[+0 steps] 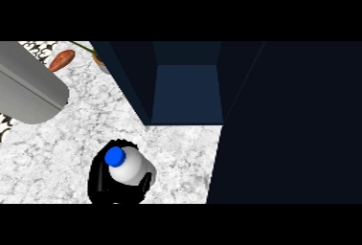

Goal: Pick up the bottled water, place it into the cabinet and close the cabinet

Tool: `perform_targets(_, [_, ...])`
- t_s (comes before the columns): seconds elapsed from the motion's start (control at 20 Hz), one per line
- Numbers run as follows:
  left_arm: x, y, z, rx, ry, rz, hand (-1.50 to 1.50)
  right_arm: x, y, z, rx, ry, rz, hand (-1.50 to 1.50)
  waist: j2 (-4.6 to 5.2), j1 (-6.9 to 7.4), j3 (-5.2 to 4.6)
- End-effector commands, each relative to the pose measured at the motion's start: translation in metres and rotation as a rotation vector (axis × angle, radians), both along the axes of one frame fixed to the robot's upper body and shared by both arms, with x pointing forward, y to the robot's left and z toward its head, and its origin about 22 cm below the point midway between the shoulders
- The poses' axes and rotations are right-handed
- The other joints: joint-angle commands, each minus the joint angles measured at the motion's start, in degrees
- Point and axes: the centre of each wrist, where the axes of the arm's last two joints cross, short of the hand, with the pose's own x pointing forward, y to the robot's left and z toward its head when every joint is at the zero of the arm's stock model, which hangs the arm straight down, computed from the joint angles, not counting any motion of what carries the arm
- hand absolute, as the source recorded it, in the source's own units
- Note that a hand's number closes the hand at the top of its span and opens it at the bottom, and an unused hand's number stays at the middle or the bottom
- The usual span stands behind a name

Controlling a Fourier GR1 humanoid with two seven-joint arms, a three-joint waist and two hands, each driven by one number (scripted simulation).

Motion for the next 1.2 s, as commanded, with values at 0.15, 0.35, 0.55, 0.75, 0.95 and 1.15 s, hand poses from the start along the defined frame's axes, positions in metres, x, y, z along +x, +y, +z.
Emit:
perform_targets(0.15, [0.032,-0.04,0.054,0.03,-0.053,-0.008,1.5,-0.018,-0.013,0.02,0.004,-0.047,-0.005,-1.5,0.04,-0.31,0.01])
perform_targets(0.35, [0.036,-0.064,0.053,0.03,0.001,-0.032,1.5,-0.003,-0.013,0.015,-0.011,-0.058,-0.028,-1.5,0.18,-0.09,0.01])
perform_targets(0.55, [0.059,-0.056,0.074,0.071,-0.045,-0.023,1.5,-0.021,-0.004,0.022,0.005,-0.043,-0.024,-1.5,0.04,-0.29,-0.06])
perform_targets(0.75, [0.078,-0.084,0.092,0.069,-0.053,0.012,1.5,-0.013,-0.004,0.015,0.001,-0.055,-0.013,-1.5,0.09,-0.22,-0.01])
perform_targets(0.95, [0.107,-0.076,0.101,0.128,-0.065,0.054,1.5,-0.009,-0.003,0.016,0.015,-0.045,-0.021,-1.5,0.15,-0.27,-0.02])
perform_targets(1.15, [0.123,-0.096,0.099,0.167,-0.03,0.064,1.5,-0.004,-0.007,0.012,-0.008,-0.036,-0.016,-1.5,0.26,-0.42,-0.01])
